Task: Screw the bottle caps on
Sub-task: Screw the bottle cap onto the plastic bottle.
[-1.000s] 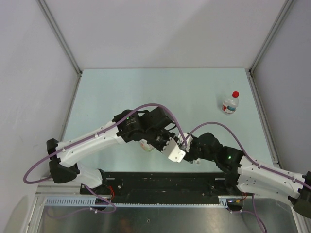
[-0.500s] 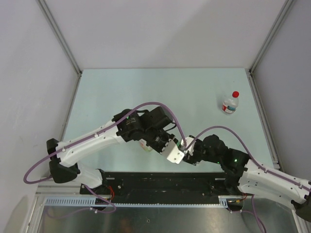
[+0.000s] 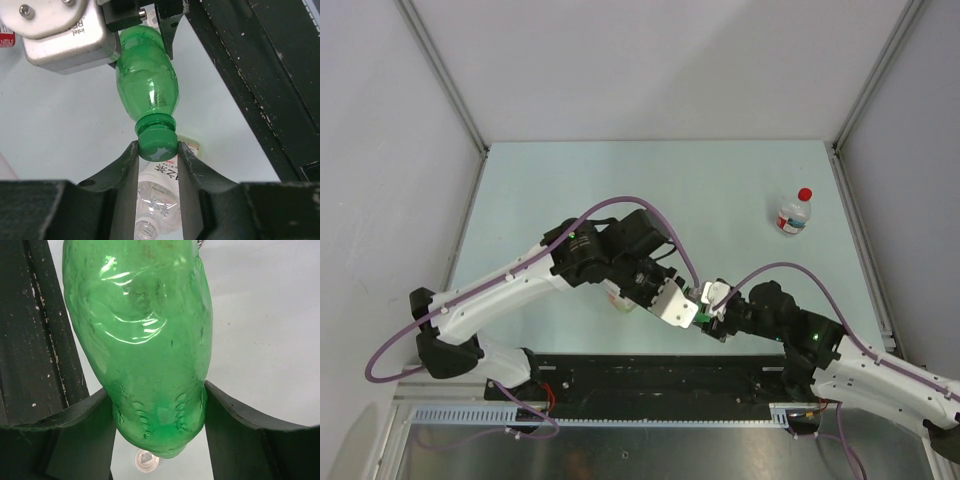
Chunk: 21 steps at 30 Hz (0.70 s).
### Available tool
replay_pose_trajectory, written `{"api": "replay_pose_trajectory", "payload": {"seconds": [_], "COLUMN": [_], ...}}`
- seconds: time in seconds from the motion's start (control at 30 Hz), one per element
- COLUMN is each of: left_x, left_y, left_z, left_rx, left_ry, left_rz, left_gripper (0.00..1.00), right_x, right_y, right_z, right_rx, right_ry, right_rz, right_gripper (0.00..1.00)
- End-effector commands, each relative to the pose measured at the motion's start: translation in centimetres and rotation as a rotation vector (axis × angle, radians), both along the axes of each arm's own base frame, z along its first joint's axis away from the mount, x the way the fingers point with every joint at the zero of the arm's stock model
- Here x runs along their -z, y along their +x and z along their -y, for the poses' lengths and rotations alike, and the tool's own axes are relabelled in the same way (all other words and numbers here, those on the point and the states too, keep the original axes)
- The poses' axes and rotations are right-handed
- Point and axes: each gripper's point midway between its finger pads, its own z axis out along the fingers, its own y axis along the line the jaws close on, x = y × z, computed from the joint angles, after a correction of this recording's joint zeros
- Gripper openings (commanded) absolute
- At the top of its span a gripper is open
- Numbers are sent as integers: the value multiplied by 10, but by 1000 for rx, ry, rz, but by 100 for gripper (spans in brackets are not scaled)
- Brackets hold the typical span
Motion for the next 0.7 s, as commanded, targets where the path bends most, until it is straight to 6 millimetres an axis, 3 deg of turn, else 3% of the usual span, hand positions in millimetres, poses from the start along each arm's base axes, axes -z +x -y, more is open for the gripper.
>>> {"api": "replay_pose_trajectory", "payload": {"seconds": [0.0, 0.43, 0.67], "left_x": [-1, 17, 13], "left_y": [14, 13, 18], "left_z": [10, 24, 23], "left_rx": [-35, -19, -28], "left_ry": [-32, 2, -3], "left_rz": [44, 5, 35], "left_gripper": [0, 0, 1], "right_x": [-89, -94, -91], "right_y": [-3, 0, 2], "right_z": [-26, -34, -32], "right_rx": [-50, -38, -30], "right_ry": [314, 334, 317], "right_rz": [98, 61, 70], "right_gripper": [0, 0, 0]}}
